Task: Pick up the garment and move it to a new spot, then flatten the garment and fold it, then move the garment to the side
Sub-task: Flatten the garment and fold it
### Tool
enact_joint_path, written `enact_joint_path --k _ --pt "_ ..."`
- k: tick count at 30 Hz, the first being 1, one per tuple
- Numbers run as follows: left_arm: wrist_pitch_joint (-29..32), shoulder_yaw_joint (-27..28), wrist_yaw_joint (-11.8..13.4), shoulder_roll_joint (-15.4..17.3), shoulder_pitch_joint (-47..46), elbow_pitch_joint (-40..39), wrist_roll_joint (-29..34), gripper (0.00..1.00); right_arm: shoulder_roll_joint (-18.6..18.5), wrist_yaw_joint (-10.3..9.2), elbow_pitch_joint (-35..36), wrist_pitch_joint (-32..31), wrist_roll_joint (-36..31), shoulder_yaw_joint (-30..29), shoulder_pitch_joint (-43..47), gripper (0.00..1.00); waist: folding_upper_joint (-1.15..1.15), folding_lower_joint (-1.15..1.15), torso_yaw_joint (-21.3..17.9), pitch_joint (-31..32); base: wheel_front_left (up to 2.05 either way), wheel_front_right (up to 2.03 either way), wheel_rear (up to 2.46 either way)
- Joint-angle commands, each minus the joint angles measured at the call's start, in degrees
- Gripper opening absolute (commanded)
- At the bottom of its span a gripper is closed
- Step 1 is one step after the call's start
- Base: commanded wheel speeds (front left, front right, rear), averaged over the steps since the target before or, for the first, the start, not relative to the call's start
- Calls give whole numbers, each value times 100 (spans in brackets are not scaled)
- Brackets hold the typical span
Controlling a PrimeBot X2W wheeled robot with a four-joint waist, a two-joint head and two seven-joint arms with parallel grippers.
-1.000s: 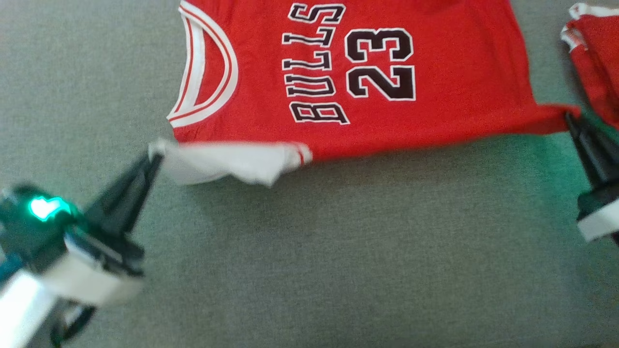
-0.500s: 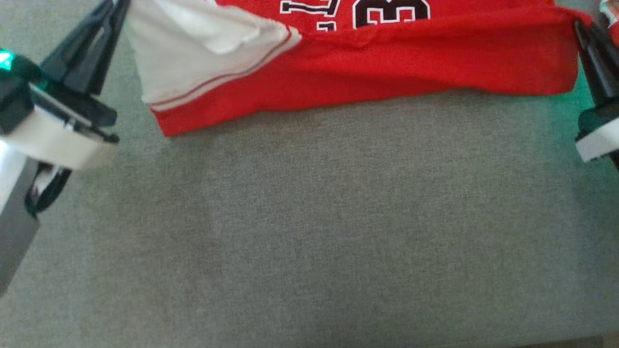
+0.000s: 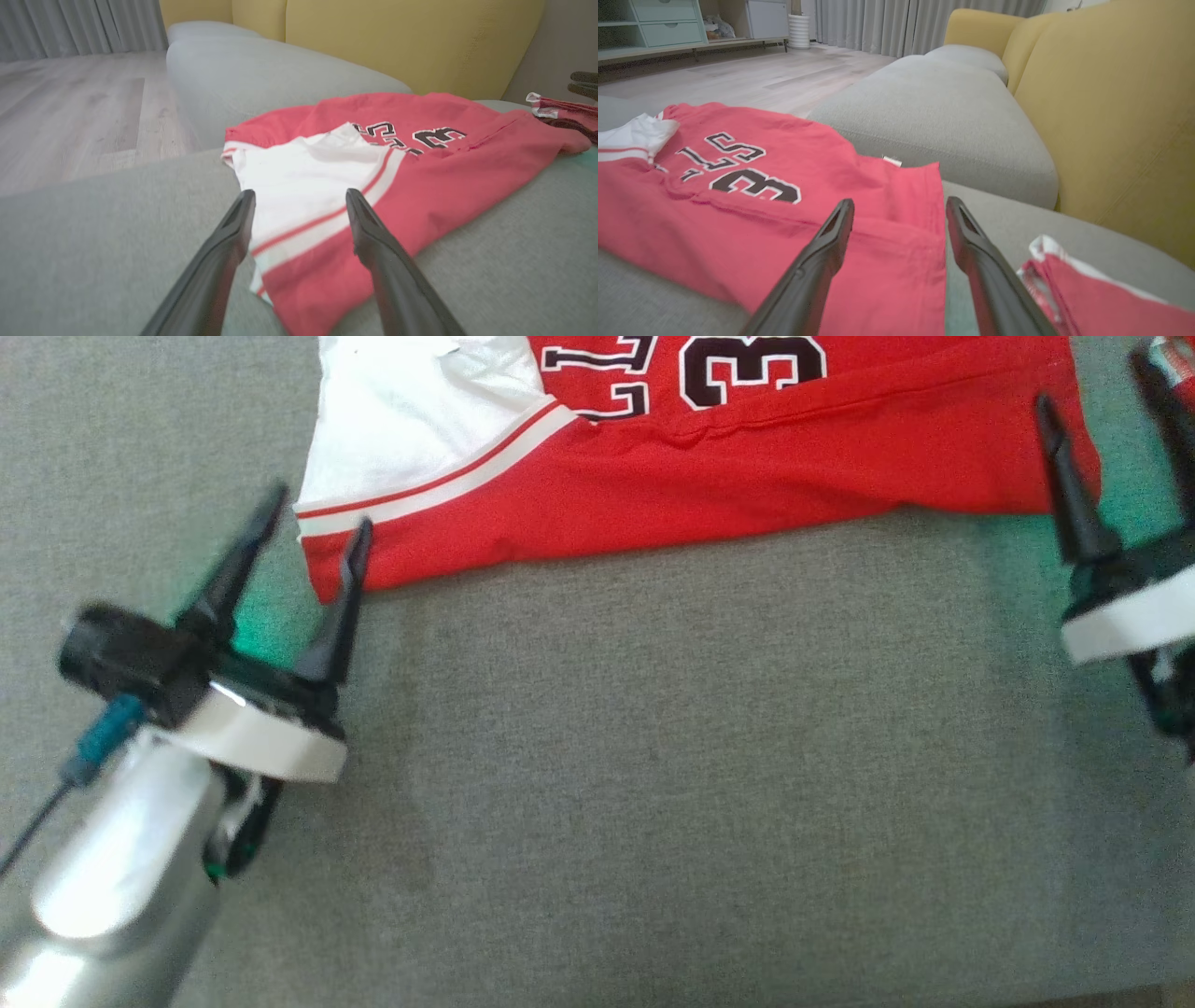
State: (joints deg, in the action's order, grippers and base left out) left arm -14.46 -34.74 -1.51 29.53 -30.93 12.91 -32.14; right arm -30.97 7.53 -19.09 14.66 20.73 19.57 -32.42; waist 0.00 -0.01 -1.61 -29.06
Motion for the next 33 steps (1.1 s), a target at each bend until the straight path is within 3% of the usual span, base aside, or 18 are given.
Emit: enact_joint_path --k 1,8,15,16,17,18,19,31,32,33 --pt "-51 365 53 122 -81 -94 -56 100 -31 -4 189 32 -30 -47 209 100 0 1 2 22 0 0 0" --pt "58 437 193 -167 197 632 -321 100 80 -4 239 33 -111 -75 448 100 0 1 -59 64 0 0 0" --pt "331 199 25 -207 140 980 -308 99 110 -4 181 33 -81 -53 448 100 0 1 -113 58 0 0 0" --pt "392 156 -14 -221 146 1008 -323 76 104 -4 163 33 -74 -44 450 100 0 1 -112 58 0 0 0" --pt "528 62 -60 -212 156 1058 -309 29 71 -4 105 33 -77 17 451 100 0 1 -108 54 0 0 0" --pt "528 62 -60 -212 156 1058 -309 29 71 -4 105 33 -77 17 451 100 0 1 -108 54 0 0 0" --pt "600 12 -87 -206 166 1075 -305 0 65 -4 59 33 -52 44 450 100 0 1 -104 55 0 0 0" --pt "651 -125 -143 -54 264 865 -270 0 95 -4 -1178 33 668 299 235 100 0 1 30 171 0 0 0" --pt "643 -132 -148 -44 269 852 -267 0 108 -4 -1287 32 781 390 201 91 0 1 36 180 0 0 0" --pt "636 -143 -156 -31 272 839 -261 0 126 -4 -1386 12 932 472 166 67 0 1 39 188 0 0 0"
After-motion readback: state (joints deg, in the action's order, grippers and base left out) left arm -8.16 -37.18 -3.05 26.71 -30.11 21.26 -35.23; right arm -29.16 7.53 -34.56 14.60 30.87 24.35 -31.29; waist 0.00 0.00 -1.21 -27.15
